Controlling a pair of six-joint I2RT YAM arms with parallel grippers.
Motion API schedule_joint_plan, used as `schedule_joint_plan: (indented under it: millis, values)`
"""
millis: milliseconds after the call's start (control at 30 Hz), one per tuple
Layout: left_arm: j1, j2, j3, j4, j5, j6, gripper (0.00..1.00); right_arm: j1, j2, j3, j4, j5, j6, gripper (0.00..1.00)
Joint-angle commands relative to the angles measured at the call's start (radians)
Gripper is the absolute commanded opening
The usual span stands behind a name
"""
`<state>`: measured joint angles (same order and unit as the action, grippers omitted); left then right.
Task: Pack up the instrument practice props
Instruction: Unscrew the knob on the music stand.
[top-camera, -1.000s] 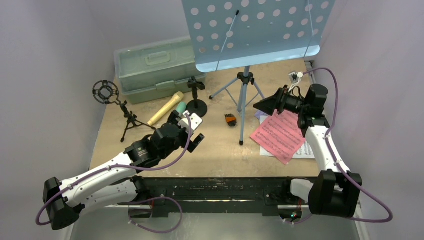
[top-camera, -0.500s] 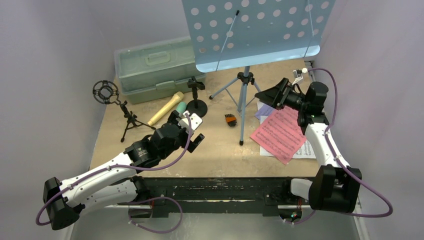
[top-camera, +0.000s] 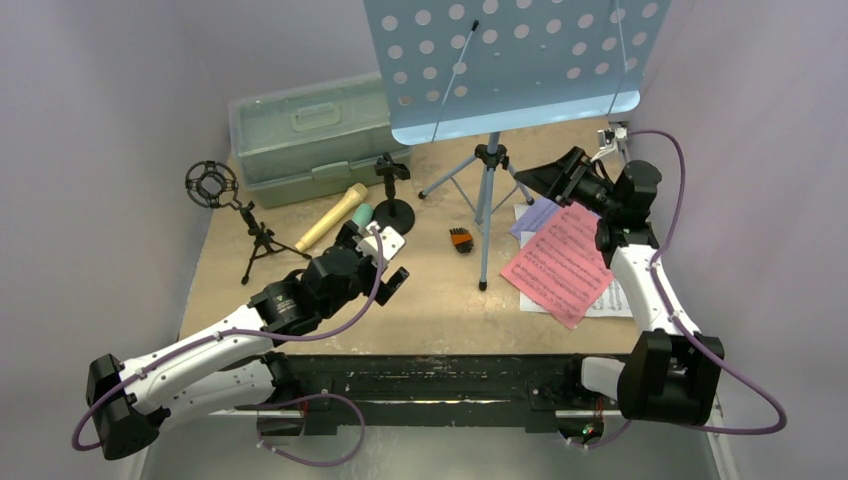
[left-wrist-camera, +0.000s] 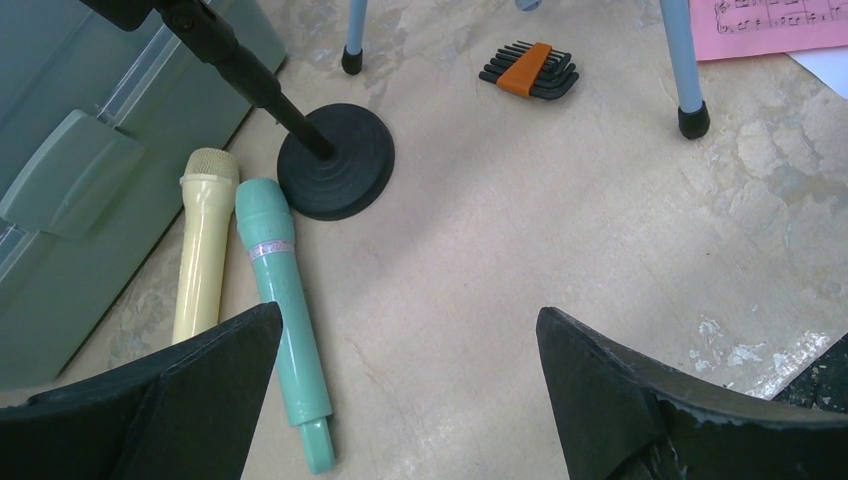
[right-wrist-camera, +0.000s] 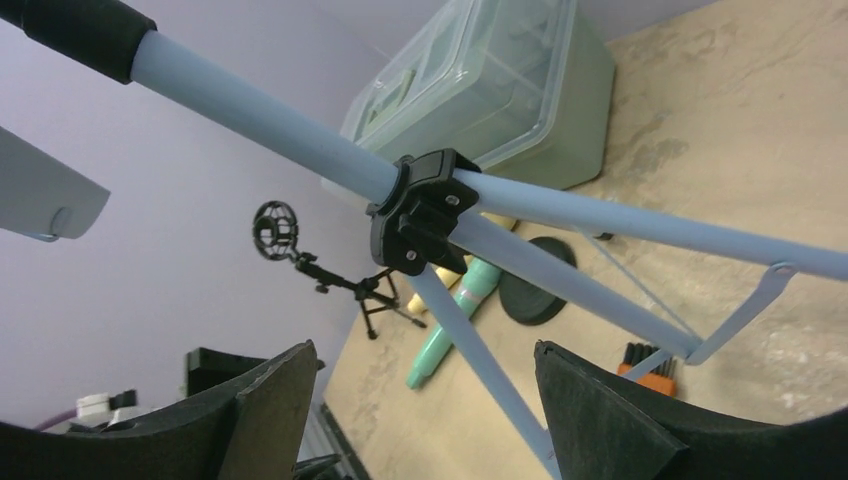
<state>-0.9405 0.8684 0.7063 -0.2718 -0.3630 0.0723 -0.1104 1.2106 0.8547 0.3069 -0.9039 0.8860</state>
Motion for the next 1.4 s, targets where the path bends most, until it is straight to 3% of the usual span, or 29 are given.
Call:
schedule_joint_plan:
  millis: [0, 200, 533, 900, 1067, 1367]
  values:
    - [0.006, 0.003, 0.028, 0.009, -0.002, 0.006, 0.99, 0.011, -0.005, 0.021, 0.103, 0.078, -0.143, 0.79]
    - [0.006, 0.006, 0.028, 0.008, -0.005, 0.004, 0.99, 0.079, 0.055, 0.03, 0.208, 0.069, -0.205, 0.62]
    - [0.007, 0.003, 0.03, 0.008, -0.004, 0.006, 0.99, 0.137, 0.07, 0.045, 0.203, 0.177, -0.421, 0.58]
    - [0.007, 0.003, 0.028, 0.008, -0.005, 0.006, 0.99, 0.15, 0.088, -0.006, 0.413, 0.115, -0.603, 0.45]
    - [0.007, 0.004, 0.03, 0.008, -0.005, 0.006, 0.99, 0.152, 0.116, 0.009, 0.426, 0.049, -0.653, 0.28]
    - [0.007, 0.006, 0.03, 0.008, -0.003, 0.007, 0.99, 0.153, 0.137, 0.03, 0.367, 0.06, -0.712, 0.31]
